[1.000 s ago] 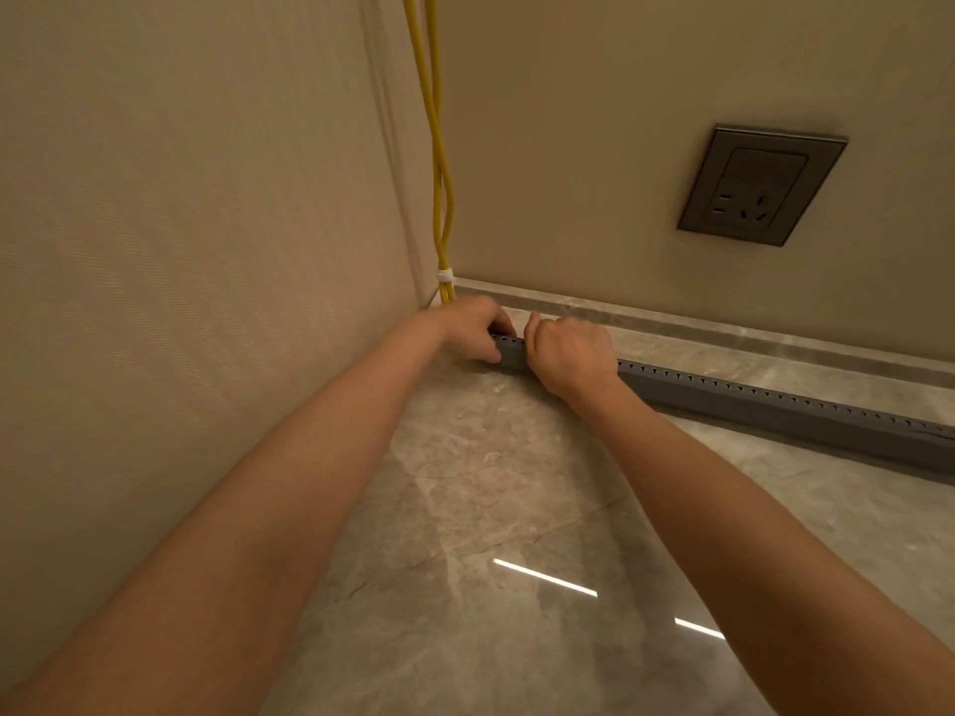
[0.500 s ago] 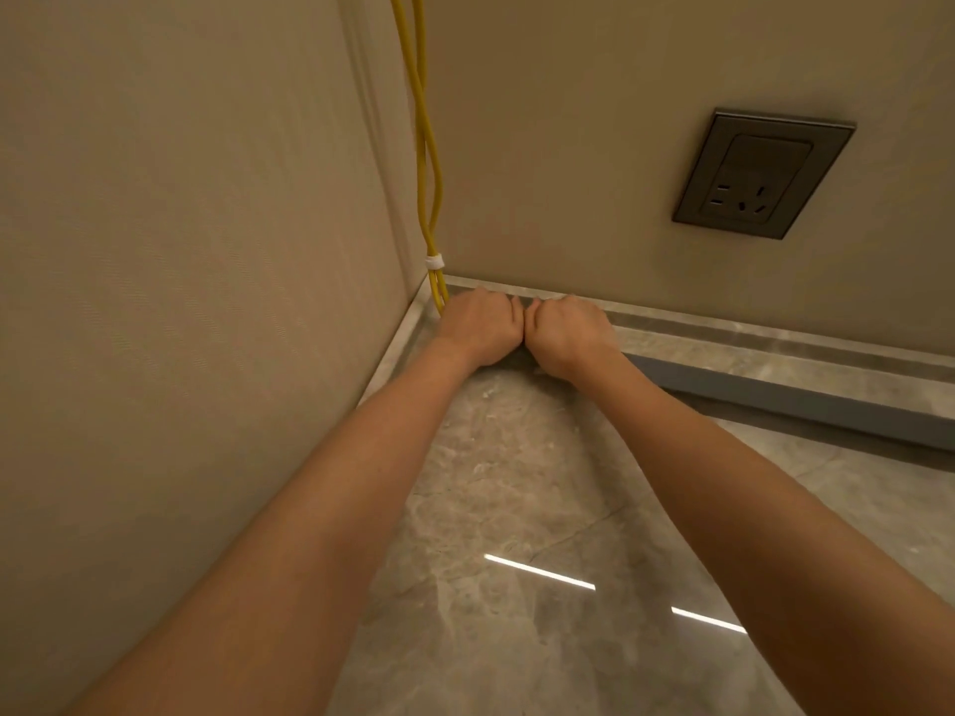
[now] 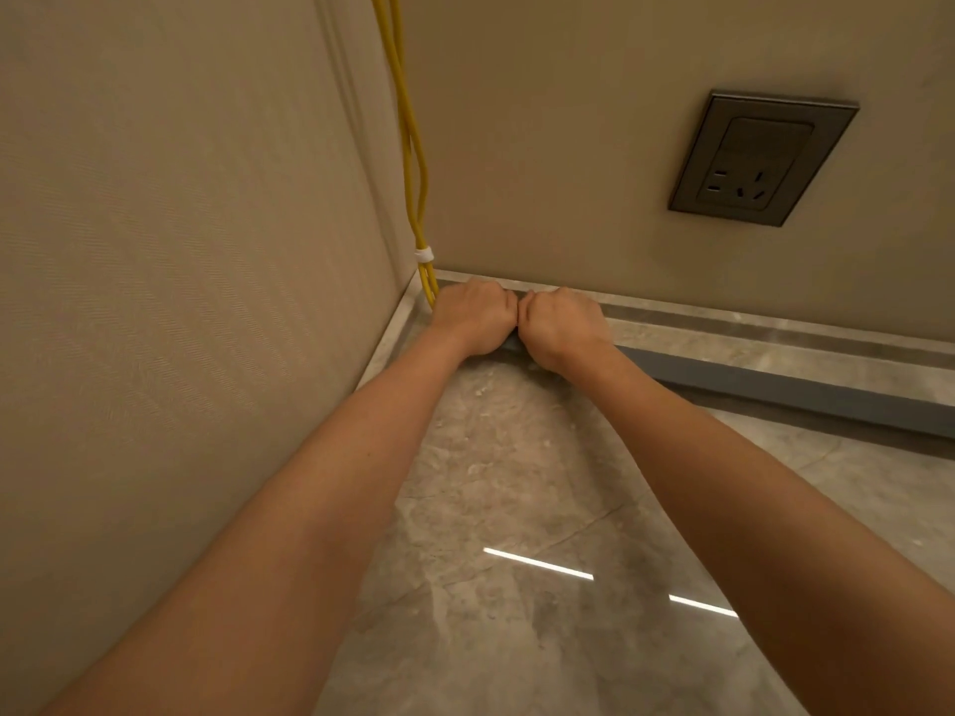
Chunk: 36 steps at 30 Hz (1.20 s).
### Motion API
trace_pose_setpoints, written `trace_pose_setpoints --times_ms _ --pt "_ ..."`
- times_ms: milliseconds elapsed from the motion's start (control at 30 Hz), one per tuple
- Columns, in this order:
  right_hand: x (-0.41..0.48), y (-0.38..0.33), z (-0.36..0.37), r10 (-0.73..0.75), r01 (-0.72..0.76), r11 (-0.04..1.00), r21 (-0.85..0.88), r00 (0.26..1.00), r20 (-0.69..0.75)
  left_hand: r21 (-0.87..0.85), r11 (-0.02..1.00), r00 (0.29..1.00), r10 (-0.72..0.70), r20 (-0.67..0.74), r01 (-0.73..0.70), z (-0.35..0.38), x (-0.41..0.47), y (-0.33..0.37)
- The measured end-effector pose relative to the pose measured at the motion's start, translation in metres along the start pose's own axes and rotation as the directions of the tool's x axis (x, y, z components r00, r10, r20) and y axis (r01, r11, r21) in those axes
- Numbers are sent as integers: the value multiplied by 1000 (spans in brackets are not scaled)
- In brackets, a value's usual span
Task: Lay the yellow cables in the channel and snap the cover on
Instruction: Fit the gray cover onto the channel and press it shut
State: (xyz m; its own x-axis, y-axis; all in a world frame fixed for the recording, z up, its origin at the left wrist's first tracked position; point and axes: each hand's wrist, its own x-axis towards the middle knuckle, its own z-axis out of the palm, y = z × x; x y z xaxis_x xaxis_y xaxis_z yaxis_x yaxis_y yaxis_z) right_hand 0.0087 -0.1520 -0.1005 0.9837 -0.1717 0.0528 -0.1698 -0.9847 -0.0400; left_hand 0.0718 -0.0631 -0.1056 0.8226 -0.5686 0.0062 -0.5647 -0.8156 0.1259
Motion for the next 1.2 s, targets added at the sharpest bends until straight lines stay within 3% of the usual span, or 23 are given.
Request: trace_pose_setpoints --times_ms 200,367,433,500,567,733,933,1067,1200 --pt "4 3 -1 -47 47 999 -8 998 48 -14 1000 1000 -17 0 17 -3 -1 1" --pt "-1 12 -6 -66 62 992 108 997 35 9 999 984 -34 176 33 -8 12 -5" --pt "-11 14 -5 -134 128 977 169 991 26 7 999 974 -42 223 41 -11 16 -13" --pt "-21 17 -1 -265 257 961 102 962 70 1 998 969 -64 238 66 -15 16 -24" --pt "-25 22 1 -307 304 951 45 949 77 -19 996 966 -84 244 91 -18 12 -33" --pt "-22 23 -1 -280 279 960 19 956 89 -136 990 988 -10 152 31 -19 3 -47" --pt "-14 26 -3 -283 281 959 35 951 123 -142 979 986 157 58 -148 -14 -11 -60" --pt "-4 28 -5 -260 244 964 109 951 166 -146 964 966 240 98 -224 -19 -15 -59" --pt "-4 24 -1 -177 158 979 131 972 152 -99 973 972 218 89 -209 -14 -14 -55"
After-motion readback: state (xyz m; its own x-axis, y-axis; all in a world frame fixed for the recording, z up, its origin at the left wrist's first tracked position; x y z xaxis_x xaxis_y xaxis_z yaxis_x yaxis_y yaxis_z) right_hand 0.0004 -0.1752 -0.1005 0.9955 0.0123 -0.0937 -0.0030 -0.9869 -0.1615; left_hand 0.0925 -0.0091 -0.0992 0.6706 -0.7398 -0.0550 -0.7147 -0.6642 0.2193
